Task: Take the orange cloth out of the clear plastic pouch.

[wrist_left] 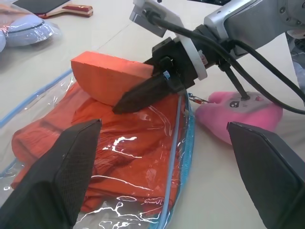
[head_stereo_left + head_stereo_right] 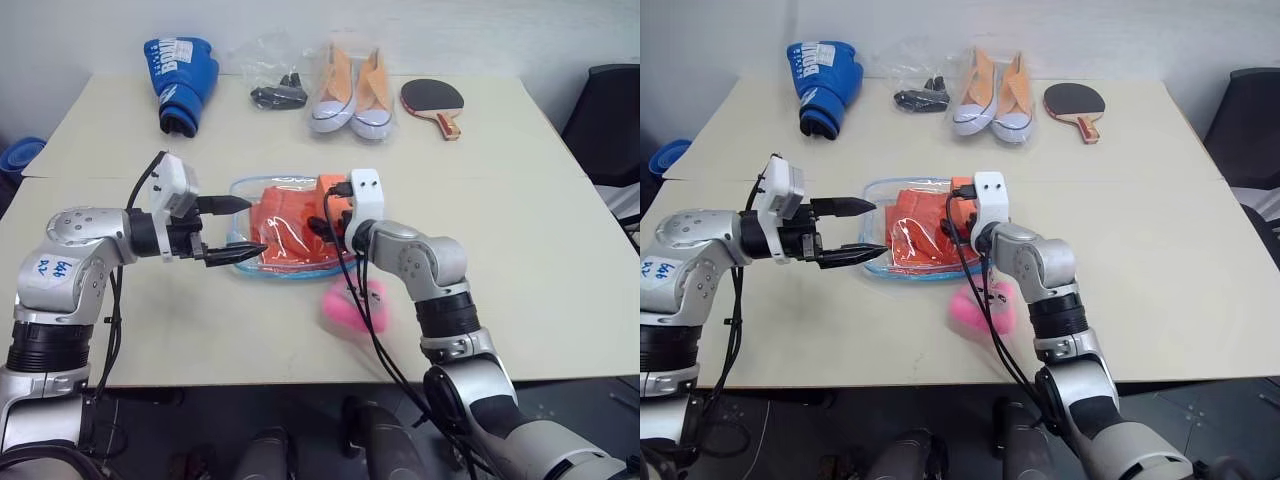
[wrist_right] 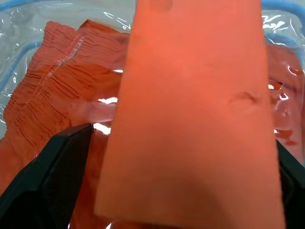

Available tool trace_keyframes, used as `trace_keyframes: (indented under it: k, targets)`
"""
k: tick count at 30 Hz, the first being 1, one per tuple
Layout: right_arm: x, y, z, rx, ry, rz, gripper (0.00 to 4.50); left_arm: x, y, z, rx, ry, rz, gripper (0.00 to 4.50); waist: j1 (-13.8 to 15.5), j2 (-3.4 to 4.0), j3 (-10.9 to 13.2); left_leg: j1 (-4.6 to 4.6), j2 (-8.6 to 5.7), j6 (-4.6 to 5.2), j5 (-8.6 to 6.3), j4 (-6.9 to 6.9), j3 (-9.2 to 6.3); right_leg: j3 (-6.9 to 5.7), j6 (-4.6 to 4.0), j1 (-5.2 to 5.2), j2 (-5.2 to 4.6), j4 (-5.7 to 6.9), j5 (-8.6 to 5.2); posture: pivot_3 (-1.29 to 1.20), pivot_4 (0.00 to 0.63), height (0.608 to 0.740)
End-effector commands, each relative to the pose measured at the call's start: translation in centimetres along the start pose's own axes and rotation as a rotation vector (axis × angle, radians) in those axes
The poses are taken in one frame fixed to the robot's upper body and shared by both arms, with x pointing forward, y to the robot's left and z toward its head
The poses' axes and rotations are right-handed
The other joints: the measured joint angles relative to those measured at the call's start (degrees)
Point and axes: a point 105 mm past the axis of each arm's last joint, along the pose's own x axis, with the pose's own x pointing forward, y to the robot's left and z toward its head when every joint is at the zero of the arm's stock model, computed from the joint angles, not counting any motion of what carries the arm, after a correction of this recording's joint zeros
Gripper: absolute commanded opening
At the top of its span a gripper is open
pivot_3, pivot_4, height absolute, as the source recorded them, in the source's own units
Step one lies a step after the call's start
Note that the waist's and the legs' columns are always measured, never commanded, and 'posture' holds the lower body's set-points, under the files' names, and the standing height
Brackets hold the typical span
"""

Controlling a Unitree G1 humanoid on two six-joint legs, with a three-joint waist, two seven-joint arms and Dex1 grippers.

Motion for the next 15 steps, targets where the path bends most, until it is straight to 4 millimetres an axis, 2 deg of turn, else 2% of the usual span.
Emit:
trace_keyframes:
  k: [1, 2, 4, 9, 13, 15]
  targets:
    - [-0.1, 0.6, 1.5, -0.03, -0.064, 0.021, 3.57, 0.0, 0.1, 1.1, 0.056, -0.019, 0.002, 4.5, 0.0, 0.0, 0.0, 0.0, 0.0, 0.0, 0.0, 0.0, 0.0, 0.0, 0.0, 0.0, 0.0, 0.0, 0.0, 0.0, 0.15, 0.74]
    - [-0.2, 0.7, 1.7, -0.04, -0.072, 0.023, 3.13, 0.0, 0.1, 1.2, 0.057, -0.02, 0.001, 4.5, 0.0, 0.0, 0.0, 0.0, 0.0, 0.0, 0.0, 0.0, 0.0, 0.0, 0.0, 0.0, -0.01, 0.0, 0.0, 0.0, 0.15, 0.74]
    - [-0.4, 0.9, 2.1, -0.062, -0.092, 0.031, 2.68, 0.1, 0.1, 1.2, 0.058, -0.022, -0.003, 4.5, 0.0, 0.0, 0.0, 0.0, 0.0, 0.0, 0.0, 0.0, 0.0, 0.0, 0.0, 0.0, -0.01, 0.0, 0.0, 0.0, 0.15, 0.74]
    - [-1.4, 0.9, 3.0, -0.105, -0.158, 0.04, 2.68, 0.9, 0.0, 1.2, 0.066, -0.032, -0.027, 4.5, 0.1, 0.0, 0.0, -0.01, 0.0, 0.0, 0.0, 0.0, -0.01, -0.01, 0.0, -0.01, -0.01, -0.01, 0.0, 0.0, 0.15, 0.74]
    - [-4.2, -1.9, 5.2, -0.111, -0.276, -0.021, 2.68, 1.9, -0.2, 1.7, 0.062, -0.066, -0.058, 4.5, 0.5, 0.0, 0.0, -0.05, -0.04, 0.0, 0.0, 0.01, -0.06, -0.05, 0.0, 0.0, -0.05, -0.01, 0.0, 0.0, 0.15, 0.74]
    - [-7.3, -6.6, 5.8, -0.144, -0.314, -0.169, 2.68, 3.1, -0.8, 2.2, 0.06, -0.098, -0.098, 4.5, 0.7, 0.0, 0.0, -0.07, -0.08, 0.01, 0.01, 0.01, -0.07, -0.04, 0.02, 0.0, -0.09, -0.03, 0.01, 0.0, 0.15, 0.74]
